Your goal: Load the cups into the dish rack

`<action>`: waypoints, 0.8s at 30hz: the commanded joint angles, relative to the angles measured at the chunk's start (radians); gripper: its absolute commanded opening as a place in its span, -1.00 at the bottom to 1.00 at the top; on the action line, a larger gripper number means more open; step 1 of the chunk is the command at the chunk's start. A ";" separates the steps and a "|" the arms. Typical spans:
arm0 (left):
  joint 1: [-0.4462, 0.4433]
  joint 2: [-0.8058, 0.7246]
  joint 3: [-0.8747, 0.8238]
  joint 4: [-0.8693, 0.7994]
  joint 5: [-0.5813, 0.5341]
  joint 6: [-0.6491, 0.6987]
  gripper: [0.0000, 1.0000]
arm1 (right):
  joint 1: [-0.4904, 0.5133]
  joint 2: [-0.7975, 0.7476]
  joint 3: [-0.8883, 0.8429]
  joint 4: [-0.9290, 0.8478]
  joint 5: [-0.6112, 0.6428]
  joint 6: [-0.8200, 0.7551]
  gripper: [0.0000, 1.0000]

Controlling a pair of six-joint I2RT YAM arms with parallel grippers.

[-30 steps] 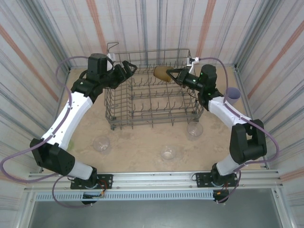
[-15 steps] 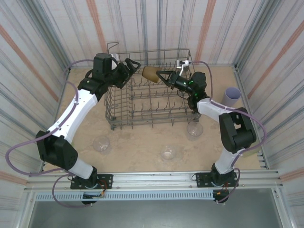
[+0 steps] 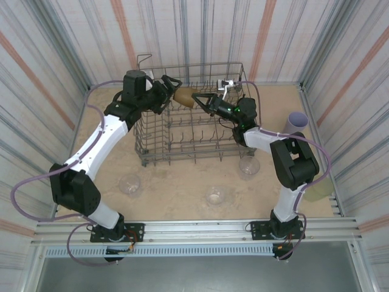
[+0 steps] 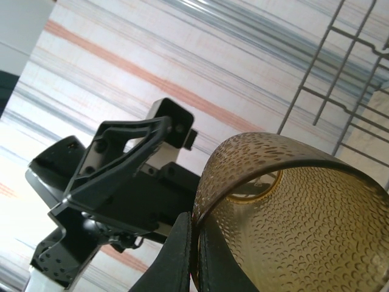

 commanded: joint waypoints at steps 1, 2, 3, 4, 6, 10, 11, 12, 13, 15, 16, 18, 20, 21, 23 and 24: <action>-0.006 0.025 0.005 0.020 0.022 -0.007 0.97 | 0.009 0.021 0.031 0.075 0.003 0.022 -1.00; -0.005 0.032 0.014 0.011 0.024 -0.007 0.97 | 0.009 0.022 0.025 0.089 0.005 0.026 -1.00; -0.006 0.035 0.017 0.014 0.027 -0.011 0.97 | 0.011 0.023 0.020 0.105 0.010 0.032 -1.00; -0.005 0.037 0.015 0.020 0.029 -0.017 0.97 | 0.012 0.023 0.015 0.126 0.012 0.039 -1.00; -0.005 0.038 0.007 0.039 0.034 -0.034 0.97 | 0.013 0.024 0.011 0.154 0.015 0.050 -1.00; -0.007 0.041 -0.024 0.115 0.081 -0.076 0.88 | 0.012 0.025 0.009 0.167 0.009 0.048 -1.00; -0.007 0.041 -0.027 0.122 0.085 -0.084 0.81 | 0.012 0.029 0.009 0.166 0.009 0.046 -1.00; -0.008 0.038 -0.033 0.132 0.088 -0.094 0.78 | 0.011 0.033 0.009 0.167 0.010 0.049 -1.00; -0.008 0.036 -0.040 0.142 0.089 -0.102 0.77 | 0.012 0.036 0.010 0.167 0.011 0.050 -1.00; -0.010 0.030 -0.053 0.158 0.089 -0.117 0.70 | 0.013 0.043 0.012 0.175 0.012 0.050 -1.00; -0.011 0.028 -0.058 0.164 0.090 -0.121 0.64 | 0.012 0.046 0.013 0.179 0.015 0.052 -1.00; -0.014 0.025 -0.068 0.174 0.094 -0.128 0.42 | 0.012 0.051 0.016 0.184 0.018 0.055 -1.00; -0.016 0.023 -0.072 0.178 0.098 -0.130 0.32 | 0.012 0.055 0.018 0.182 0.023 0.061 -1.00; -0.017 0.023 -0.072 0.178 0.102 -0.129 0.32 | 0.013 0.056 0.018 0.184 0.026 0.062 -1.00; -0.017 0.020 -0.072 0.176 0.107 -0.127 0.33 | 0.015 0.058 0.016 0.184 0.036 0.062 -1.00; -0.019 0.017 -0.073 0.171 0.108 -0.125 0.32 | 0.015 0.057 0.015 0.184 0.040 0.062 -1.00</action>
